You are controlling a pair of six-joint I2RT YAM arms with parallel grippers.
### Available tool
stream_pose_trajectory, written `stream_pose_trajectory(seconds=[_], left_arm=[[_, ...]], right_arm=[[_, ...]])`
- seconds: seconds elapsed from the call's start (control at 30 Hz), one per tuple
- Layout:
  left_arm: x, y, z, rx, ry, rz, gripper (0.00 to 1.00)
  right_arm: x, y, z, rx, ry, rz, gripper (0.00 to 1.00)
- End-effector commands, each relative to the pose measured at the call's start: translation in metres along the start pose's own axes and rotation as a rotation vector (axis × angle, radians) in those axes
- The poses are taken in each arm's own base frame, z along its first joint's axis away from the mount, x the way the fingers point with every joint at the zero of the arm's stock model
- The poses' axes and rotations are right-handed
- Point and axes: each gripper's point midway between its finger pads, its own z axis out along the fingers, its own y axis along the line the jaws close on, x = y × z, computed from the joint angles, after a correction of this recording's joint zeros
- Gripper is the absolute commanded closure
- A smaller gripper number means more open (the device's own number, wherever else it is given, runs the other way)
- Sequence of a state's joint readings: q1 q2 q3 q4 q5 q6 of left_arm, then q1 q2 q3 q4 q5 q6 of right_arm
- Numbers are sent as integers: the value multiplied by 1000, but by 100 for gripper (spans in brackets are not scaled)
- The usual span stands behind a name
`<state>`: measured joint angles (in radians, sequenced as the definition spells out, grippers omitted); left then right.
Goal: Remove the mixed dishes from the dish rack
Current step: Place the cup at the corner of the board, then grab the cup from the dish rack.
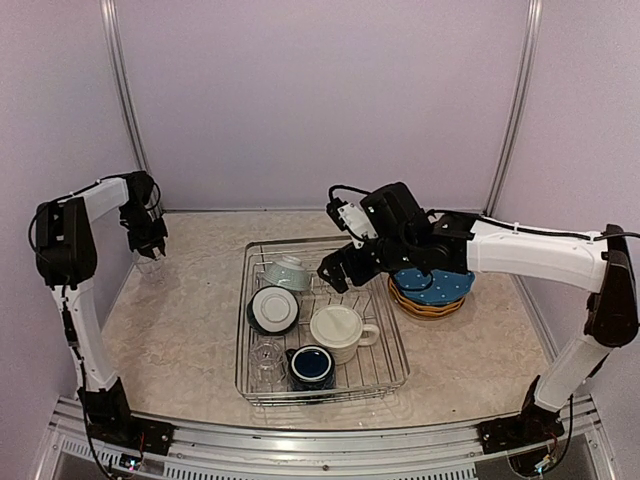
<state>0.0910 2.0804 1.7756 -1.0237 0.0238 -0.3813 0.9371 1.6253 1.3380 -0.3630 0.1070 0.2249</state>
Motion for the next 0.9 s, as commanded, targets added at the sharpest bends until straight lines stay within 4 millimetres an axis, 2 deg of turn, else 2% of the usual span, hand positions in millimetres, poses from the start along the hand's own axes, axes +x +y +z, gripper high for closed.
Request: stream_pose_trajectory(seconds=[0.0,0.07,0.13,0.27,0.3,0.4,0.6,0.73,0.87], left_arm=[[1,-7,2,48,36,9,65],[-1,-10,-6,66,21,14,60],[-6,-10,-17,72,-15,23,53],[-12,-19,-56,138,-111,39,41],[-14,-22,-70,164,-144,44,39],[-14,-27,-96,198,-202,58,32],[-11,-43,-124,290,-256,93,23],[2,-71,-147,418,-283,168,19],[18,-95,-162,444,-314,254,16]], right_arm=[[1,18,7,8,25,-62,0],[6,33,10,-15,59,-75,0],[11,57,10,-46,94,-110,0],[24,104,11,-120,160,-132,0],[27,112,13,-122,178,-117,0],[41,135,19,-145,240,-66,0],[69,165,30,-143,372,-53,0],[87,171,34,-97,437,-103,0],[99,176,39,-94,467,-123,0]])
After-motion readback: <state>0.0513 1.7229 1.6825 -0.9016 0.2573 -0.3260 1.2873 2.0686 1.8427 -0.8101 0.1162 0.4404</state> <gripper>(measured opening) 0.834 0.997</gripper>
